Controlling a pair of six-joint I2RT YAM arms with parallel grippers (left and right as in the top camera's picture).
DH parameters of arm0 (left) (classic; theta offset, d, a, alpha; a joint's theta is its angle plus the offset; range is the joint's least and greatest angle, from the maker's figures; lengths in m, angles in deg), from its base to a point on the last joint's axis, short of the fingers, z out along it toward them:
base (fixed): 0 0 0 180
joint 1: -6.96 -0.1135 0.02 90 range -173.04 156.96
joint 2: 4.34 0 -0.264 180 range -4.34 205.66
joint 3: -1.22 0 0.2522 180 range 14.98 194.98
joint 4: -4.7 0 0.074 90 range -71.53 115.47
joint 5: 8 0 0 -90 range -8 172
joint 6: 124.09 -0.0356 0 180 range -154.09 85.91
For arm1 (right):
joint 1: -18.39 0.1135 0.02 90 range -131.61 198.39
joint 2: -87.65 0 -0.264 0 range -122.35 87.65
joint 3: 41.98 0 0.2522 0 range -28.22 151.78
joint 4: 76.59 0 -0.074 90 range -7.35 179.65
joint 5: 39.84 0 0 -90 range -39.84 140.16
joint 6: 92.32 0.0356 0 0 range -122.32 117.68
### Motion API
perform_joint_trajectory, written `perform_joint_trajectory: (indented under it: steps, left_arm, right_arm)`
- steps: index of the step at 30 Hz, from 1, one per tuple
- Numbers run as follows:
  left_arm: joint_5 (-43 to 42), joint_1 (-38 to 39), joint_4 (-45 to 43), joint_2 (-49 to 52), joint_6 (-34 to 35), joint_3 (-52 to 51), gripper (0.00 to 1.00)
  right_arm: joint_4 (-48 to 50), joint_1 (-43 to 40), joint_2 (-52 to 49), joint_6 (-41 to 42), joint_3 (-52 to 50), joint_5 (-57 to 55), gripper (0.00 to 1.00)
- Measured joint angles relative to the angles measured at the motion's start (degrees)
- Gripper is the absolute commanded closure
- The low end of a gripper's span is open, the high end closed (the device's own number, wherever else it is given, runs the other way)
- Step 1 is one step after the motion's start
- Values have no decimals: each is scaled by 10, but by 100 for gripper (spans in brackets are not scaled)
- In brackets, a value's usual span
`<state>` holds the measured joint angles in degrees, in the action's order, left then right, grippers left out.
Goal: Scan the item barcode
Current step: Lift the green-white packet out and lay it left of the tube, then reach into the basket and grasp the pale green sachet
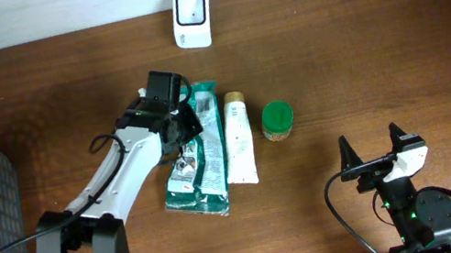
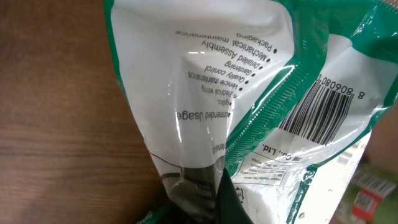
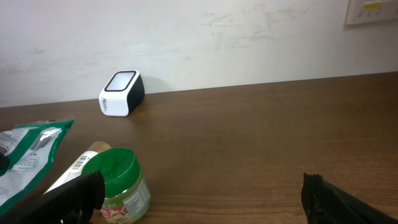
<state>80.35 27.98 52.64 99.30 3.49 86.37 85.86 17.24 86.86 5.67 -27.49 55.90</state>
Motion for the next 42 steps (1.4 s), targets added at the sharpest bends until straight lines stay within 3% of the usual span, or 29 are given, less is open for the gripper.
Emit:
perform_joint_trajectory:
  steps: [3, 5, 6, 7, 13, 16, 20, 23, 26, 35, 42]
  left_arm:
    - [4, 3, -2, 13, 86, 0, 100]
    - [4, 5, -2, 29, 130, 0, 52]
    - [6, 7, -2, 42, 152, 0, 9]
    - [6, 9, -2, 49, 159, 0, 1]
    - [6, 18, -7, 53, 153, 1, 1]
    - [5, 10, 34, 46, 64, 24, 1]
    - [5, -58, 163, -54, -75, 141, 1]
    - [7, -146, 271, -132, -153, 273, 1]
    - [7, -231, 321, -163, -192, 374, 1]
    - [13, -484, 356, -220, -205, 399, 1]
    - [35, -592, 370, -218, -207, 399, 0]
  right_arm:
    - [0, 0, 0, 0, 0, 0, 2]
    - [0, 0, 0, 0, 0, 0, 2]
    - [0, 0, 0, 0, 0, 0, 2]
    - [0, 0, 0, 0, 0, 0, 2]
    - [0, 0, 0, 0, 0, 0, 2]
    - [0, 0, 0, 0, 0, 0, 2]
    - [0, 0, 0, 0, 0, 0, 2]
    - [0, 0, 0, 0, 0, 0, 2]
    - [0, 0, 0, 0, 0, 0, 2]
    - [0, 0, 0, 0, 0, 0, 2]
    - [0, 0, 0, 0, 0, 0, 2]
